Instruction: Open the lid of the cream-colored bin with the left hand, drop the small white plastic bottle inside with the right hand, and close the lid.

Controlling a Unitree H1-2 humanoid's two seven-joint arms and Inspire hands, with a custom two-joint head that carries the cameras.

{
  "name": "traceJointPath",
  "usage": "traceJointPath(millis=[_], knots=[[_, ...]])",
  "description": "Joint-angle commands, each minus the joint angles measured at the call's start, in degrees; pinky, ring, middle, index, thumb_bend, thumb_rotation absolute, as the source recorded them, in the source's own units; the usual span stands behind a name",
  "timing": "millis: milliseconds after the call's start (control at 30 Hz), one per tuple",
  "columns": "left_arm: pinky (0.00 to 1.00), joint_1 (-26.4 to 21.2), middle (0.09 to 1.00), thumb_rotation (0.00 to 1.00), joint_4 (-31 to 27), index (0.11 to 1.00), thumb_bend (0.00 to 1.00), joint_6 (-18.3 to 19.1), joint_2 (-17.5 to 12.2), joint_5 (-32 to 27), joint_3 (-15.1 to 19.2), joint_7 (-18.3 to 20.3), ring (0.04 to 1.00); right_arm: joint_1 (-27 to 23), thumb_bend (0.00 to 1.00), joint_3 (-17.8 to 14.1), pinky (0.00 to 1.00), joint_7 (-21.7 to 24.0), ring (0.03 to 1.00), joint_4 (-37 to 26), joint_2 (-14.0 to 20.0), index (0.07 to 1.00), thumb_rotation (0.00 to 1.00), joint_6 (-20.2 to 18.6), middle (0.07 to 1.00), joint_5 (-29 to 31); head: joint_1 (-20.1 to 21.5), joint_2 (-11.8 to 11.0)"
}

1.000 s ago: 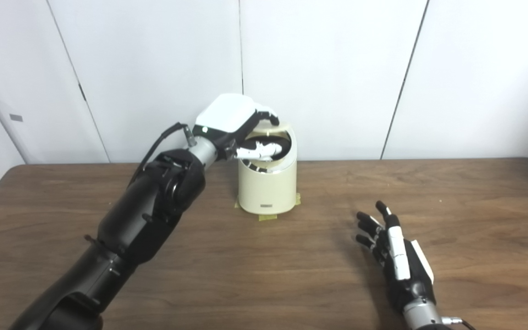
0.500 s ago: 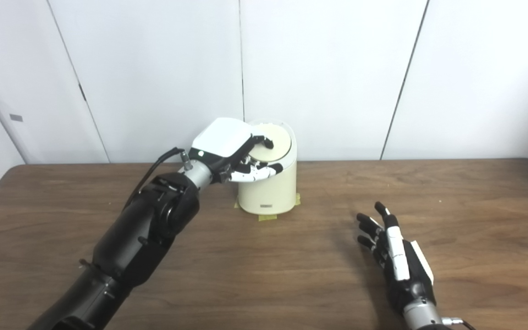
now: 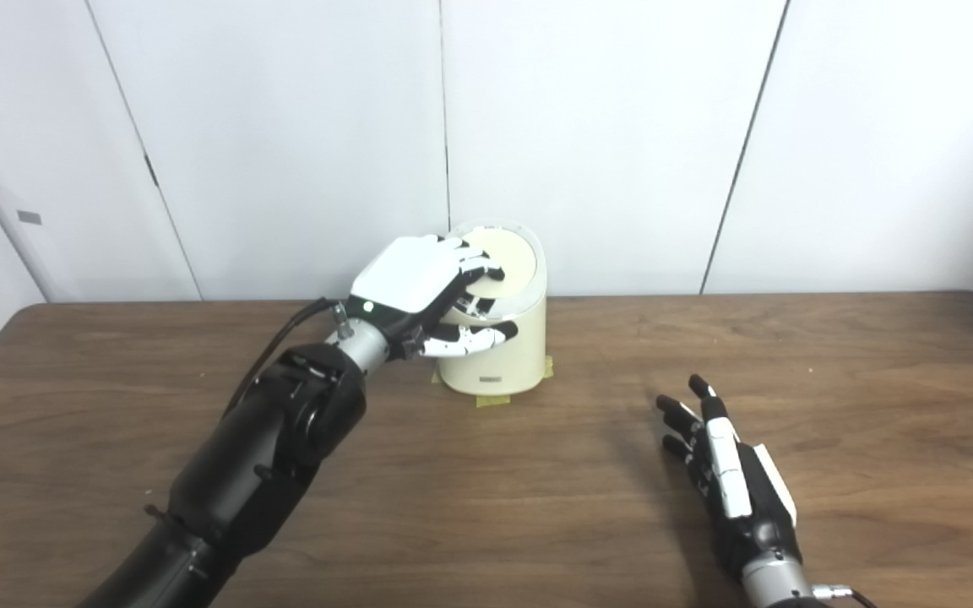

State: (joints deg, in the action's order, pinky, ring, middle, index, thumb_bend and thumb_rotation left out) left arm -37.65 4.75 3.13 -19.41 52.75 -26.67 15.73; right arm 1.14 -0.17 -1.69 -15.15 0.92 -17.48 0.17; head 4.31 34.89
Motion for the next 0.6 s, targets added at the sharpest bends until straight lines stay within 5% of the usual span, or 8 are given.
traceJointPath(millis=[0,567], knots=[[0.99,-0.2,0.918,0.75,-0.7,0.837,0.51,-0.3,-0.4,1.5,-0.8,1.1,0.966,-1.0,0.53,0.3,0.88,0.1,0.924,-2.3,0.0,1.0,1.0,0.4,0.878,-0.8,0.1,0.0],[0.99,-1.5,0.891,0.83,3.8,0.816,0.55,-0.9,-0.6,4.3,-3.2,3.3,0.94,-1.9,0.56,0.3,0.89,0.4,0.934,-2.7,-0.8,1.0,1.0,-0.3,0.876,0.7,0.2,0.1]])
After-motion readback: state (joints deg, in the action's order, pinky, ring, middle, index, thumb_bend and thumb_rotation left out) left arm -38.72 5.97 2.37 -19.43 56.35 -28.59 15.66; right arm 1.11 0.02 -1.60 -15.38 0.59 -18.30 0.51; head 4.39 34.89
